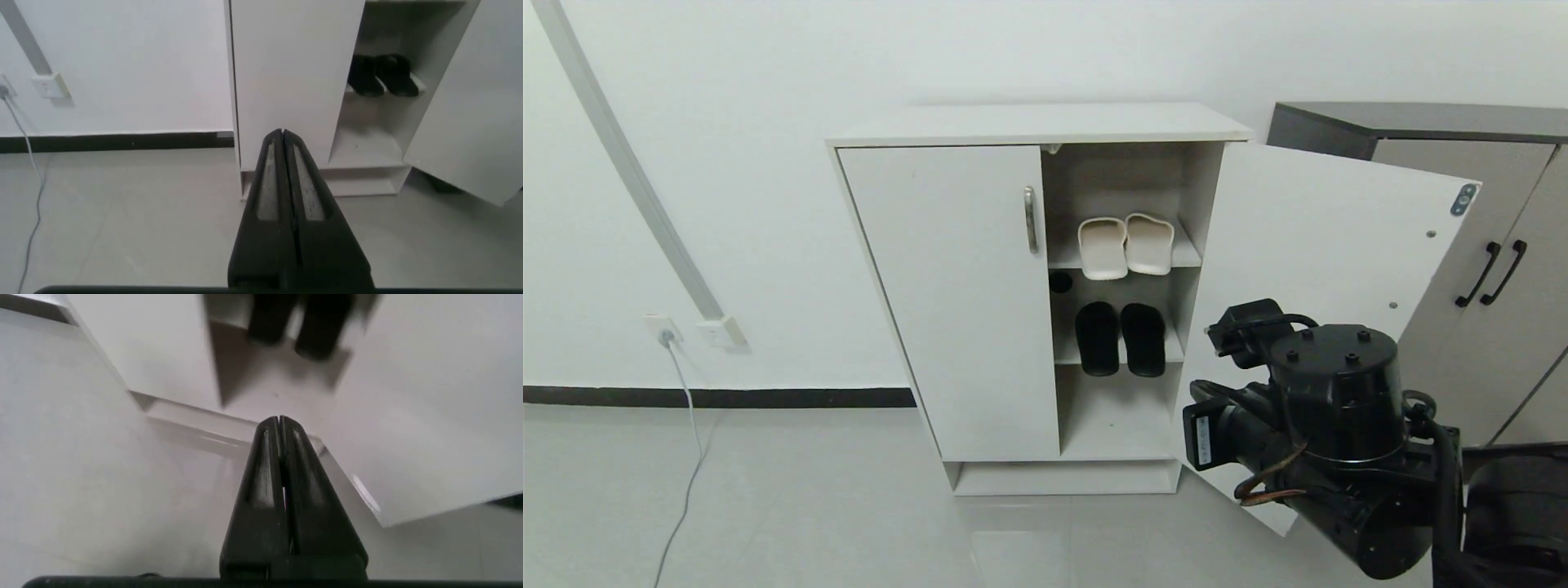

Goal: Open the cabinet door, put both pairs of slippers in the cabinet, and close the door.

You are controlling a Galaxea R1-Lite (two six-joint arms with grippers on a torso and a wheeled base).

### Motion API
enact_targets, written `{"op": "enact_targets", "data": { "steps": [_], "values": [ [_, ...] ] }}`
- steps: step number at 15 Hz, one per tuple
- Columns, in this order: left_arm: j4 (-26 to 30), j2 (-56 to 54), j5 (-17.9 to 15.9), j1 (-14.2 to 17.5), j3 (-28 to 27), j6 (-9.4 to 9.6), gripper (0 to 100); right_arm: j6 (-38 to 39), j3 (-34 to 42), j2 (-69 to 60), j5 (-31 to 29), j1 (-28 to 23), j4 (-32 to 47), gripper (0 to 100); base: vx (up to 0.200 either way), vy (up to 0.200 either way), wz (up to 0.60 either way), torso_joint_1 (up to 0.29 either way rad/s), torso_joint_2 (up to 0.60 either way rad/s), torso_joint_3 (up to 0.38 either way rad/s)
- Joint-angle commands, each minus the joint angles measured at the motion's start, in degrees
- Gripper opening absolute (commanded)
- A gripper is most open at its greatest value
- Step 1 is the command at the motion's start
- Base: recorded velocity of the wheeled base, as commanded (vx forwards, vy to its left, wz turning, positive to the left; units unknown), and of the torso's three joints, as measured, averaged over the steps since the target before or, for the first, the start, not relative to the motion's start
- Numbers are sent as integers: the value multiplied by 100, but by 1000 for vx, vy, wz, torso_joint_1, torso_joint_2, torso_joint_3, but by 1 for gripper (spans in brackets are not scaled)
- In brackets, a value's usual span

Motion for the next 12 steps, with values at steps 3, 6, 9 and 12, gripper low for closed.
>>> {"op": "enact_targets", "data": {
  "steps": [3, 6, 9, 12],
  "values": [
    [-1, 7, 0, 0, 0, -2, 0, -9, 8, 11, 4, 1, -3, 0, 0, 0, 0, 82, -465, -365],
    [-1, 7, 0, 0, 0, -2, 0, -18, 8, 11, -5, 1, -3, 0, 0, 0, 0, 124, -468, -347],
    [-1, 7, 0, 0, 0, 6, 0, -62, 8, 11, -5, 1, -3, 0, 0, 0, 0, 142, -461, -326],
    [-1, 7, 0, 0, 0, 6, 0, -62, 8, 11, 4, -8, -3, 0, 0, 0, 0, 165, -489, -318]
  ]
}}
